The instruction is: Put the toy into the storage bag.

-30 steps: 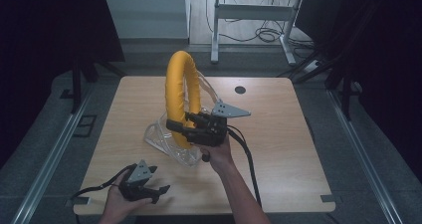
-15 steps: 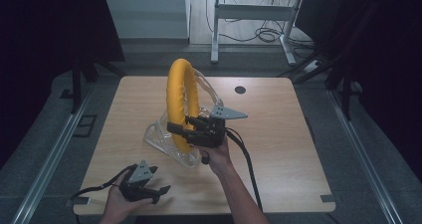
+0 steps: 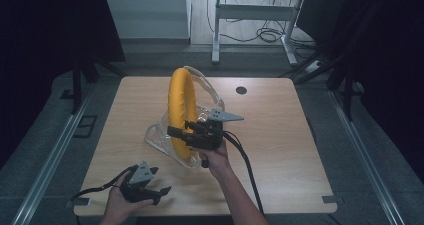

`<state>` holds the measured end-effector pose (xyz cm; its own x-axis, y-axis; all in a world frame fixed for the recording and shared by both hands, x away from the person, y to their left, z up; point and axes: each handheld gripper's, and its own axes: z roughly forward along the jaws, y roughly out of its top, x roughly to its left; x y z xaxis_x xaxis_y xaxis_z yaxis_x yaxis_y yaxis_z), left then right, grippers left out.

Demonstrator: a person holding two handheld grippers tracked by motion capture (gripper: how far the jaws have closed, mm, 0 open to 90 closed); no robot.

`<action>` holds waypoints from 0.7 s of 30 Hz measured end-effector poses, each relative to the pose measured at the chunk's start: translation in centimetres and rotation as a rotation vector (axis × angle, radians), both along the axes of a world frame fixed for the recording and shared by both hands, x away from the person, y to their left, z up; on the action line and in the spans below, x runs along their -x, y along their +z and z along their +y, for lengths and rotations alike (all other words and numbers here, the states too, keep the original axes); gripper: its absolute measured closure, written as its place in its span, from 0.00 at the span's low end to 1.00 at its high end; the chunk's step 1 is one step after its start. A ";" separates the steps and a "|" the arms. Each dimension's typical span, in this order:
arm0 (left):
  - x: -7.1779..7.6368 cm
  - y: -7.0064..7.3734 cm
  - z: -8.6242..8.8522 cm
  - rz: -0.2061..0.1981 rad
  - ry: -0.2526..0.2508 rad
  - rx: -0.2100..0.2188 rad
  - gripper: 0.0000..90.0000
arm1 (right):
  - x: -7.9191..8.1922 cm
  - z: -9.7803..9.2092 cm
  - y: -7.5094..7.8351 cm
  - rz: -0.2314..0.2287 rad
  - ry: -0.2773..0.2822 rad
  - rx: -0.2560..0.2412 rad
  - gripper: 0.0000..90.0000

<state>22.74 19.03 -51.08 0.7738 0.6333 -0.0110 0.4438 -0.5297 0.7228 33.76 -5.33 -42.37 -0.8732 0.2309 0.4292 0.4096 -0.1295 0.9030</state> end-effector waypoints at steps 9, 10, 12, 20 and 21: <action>0.0 0.0 0.0 0.006 -0.003 -0.001 0.22 | -0.2 -0.4 -0.2 0.015 -0.064 0.051 0.54; 0.0 0.0 -0.1 0.006 -0.002 -0.002 0.22 | -0.2 -0.4 -0.1 0.016 -0.065 0.053 0.54; 0.0 -0.1 -0.1 0.009 -0.003 -0.001 0.22 | -0.1 -0.4 -0.1 0.009 -0.076 0.061 0.54; 0.0 -0.1 -0.1 0.012 -0.004 -0.003 0.22 | 0.2 -0.6 0.5 -0.009 -0.104 0.082 0.40; 0.0 -0.1 -0.1 0.013 -0.004 -0.003 0.22 | 0.3 -0.6 0.6 -0.004 -0.110 0.084 0.38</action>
